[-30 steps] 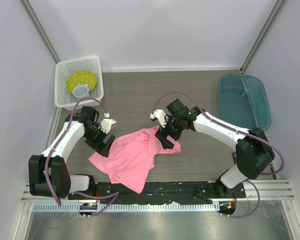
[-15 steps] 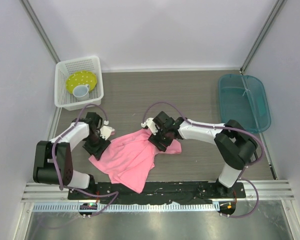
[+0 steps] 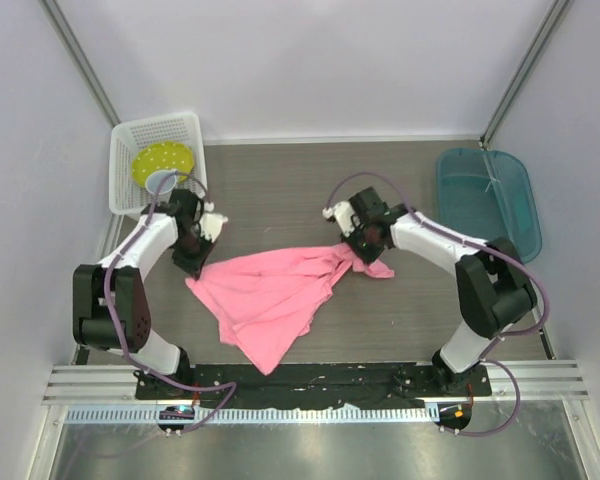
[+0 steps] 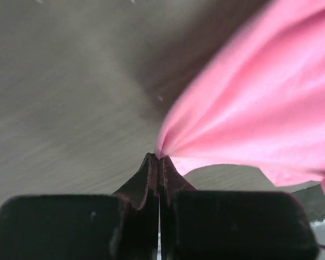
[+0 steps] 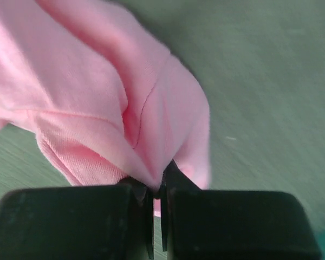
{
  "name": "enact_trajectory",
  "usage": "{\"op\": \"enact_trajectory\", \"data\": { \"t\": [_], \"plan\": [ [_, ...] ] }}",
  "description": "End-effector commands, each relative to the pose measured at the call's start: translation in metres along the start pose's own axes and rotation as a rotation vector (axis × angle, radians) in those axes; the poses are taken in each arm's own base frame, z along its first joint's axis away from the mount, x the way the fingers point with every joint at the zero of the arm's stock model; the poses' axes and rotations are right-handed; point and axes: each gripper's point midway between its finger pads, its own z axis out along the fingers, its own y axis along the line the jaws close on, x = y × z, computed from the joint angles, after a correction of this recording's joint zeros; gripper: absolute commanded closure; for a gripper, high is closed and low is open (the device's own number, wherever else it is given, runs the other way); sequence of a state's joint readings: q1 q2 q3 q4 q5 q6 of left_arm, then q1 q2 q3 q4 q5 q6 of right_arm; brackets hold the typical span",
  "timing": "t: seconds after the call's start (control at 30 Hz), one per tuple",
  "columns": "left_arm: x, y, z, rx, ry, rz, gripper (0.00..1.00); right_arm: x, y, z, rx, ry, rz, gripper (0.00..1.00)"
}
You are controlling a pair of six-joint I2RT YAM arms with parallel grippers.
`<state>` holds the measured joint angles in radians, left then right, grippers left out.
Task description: Pin the brooch onto the clothing
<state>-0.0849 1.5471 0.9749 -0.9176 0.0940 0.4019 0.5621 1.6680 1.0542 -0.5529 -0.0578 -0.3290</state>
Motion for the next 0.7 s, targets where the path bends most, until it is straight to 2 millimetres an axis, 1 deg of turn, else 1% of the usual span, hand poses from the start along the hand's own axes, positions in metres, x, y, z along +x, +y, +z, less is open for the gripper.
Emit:
{"op": "enact_trajectory", "data": {
  "t": [0.0, 0.03, 0.07, 0.1, 0.13, 0.17, 0.2, 0.23, 0.27, 0.3, 0.33, 0.37, 0.4, 0.43, 0.47, 0.5, 0.53, 0.57, 0.6, 0.63, 0.67],
  "plan": [
    [-0.071, 0.021, -0.082, -0.082, -0.286, -0.045, 1.00, -0.055, -0.068, -0.080, 0.119, -0.186, -0.022, 0.99],
    [-0.084, 0.025, -0.101, -0.087, -0.345, -0.058, 1.00, -0.052, -0.081, -0.093, 0.121, -0.187, -0.002, 0.99],
    [-0.089, 0.030, -0.119, -0.084, -0.381, -0.087, 1.00, -0.071, -0.096, -0.117, 0.155, -0.246, -0.010, 0.99],
    [-0.110, 0.037, -0.158, -0.108, -0.484, -0.108, 1.00, -0.077, -0.104, -0.133, 0.177, -0.269, -0.026, 0.99],
    [-0.117, 0.034, -0.177, -0.088, -0.534, -0.107, 1.00, -0.076, -0.109, -0.147, 0.184, -0.267, -0.024, 0.99],
    [-0.117, 0.040, -0.194, -0.090, -0.572, -0.130, 1.00, -0.088, -0.118, -0.173, 0.209, -0.321, -0.034, 0.99],
    [-0.124, 0.041, -0.224, -0.112, -0.641, -0.121, 1.00, -0.091, -0.120, -0.186, 0.220, -0.335, -0.058, 0.99],
    [-0.123, 0.039, -0.242, -0.128, -0.686, -0.125, 1.00, -0.088, -0.114, -0.207, 0.225, -0.355, -0.069, 0.99],
    [-0.122, 0.035, -0.254, -0.126, -0.724, -0.114, 1.00, -0.092, -0.110, -0.221, 0.224, -0.387, -0.090, 0.99],
    [-0.120, 0.029, -0.264, -0.124, -0.755, -0.098, 1.00, -0.091, -0.102, -0.233, 0.209, -0.413, -0.107, 0.99],
    [-0.116, 0.024, -0.263, -0.113, -0.758, -0.080, 1.00, -0.082, -0.089, -0.248, 0.192, -0.423, -0.125, 0.99],
    [-0.109, 0.007, -0.272, -0.083, -0.797, -0.036, 1.00, -0.076, -0.078, -0.252, 0.160, -0.425, -0.137, 0.99],
    [-0.102, 0.001, -0.268, -0.068, -0.790, -0.011, 1.00, -0.072, -0.060, -0.254, 0.093, -0.443, -0.162, 0.99],
    [-0.090, -0.005, -0.248, -0.041, -0.746, -0.013, 1.00, -0.060, -0.048, -0.252, 0.053, -0.420, -0.170, 0.99],
    [-0.079, -0.010, -0.246, -0.056, -0.744, 0.028, 1.00, -0.045, -0.034, -0.247, 0.022, -0.402, -0.173, 0.99],
    [-0.070, -0.014, -0.234, -0.046, -0.713, 0.050, 1.00, -0.037, -0.017, -0.240, -0.033, -0.390, -0.196, 0.99],
    [-0.051, -0.025, -0.209, 0.008, -0.631, 0.060, 1.00, -0.024, -0.004, -0.232, -0.076, -0.354, -0.209, 0.99],
    [-0.037, -0.030, -0.199, 0.005, -0.601, 0.171, 1.00, -0.001, 0.013, -0.213, -0.131, -0.294, -0.216, 0.99],
    [-0.025, -0.041, -0.188, 0.050, -0.568, 0.224, 1.00, 0.009, 0.037, -0.204, -0.198, -0.261, -0.273, 0.99],
    [-0.012, -0.046, -0.177, 0.067, -0.525, 0.281, 1.00, 0.027, 0.053, -0.196, -0.254, -0.200, -0.300, 0.99],
    [0.015, -0.056, -0.154, 0.123, -0.429, 0.359, 1.00, 0.050, 0.071, -0.182, -0.312, -0.132, -0.338, 0.96]
  ]
}}
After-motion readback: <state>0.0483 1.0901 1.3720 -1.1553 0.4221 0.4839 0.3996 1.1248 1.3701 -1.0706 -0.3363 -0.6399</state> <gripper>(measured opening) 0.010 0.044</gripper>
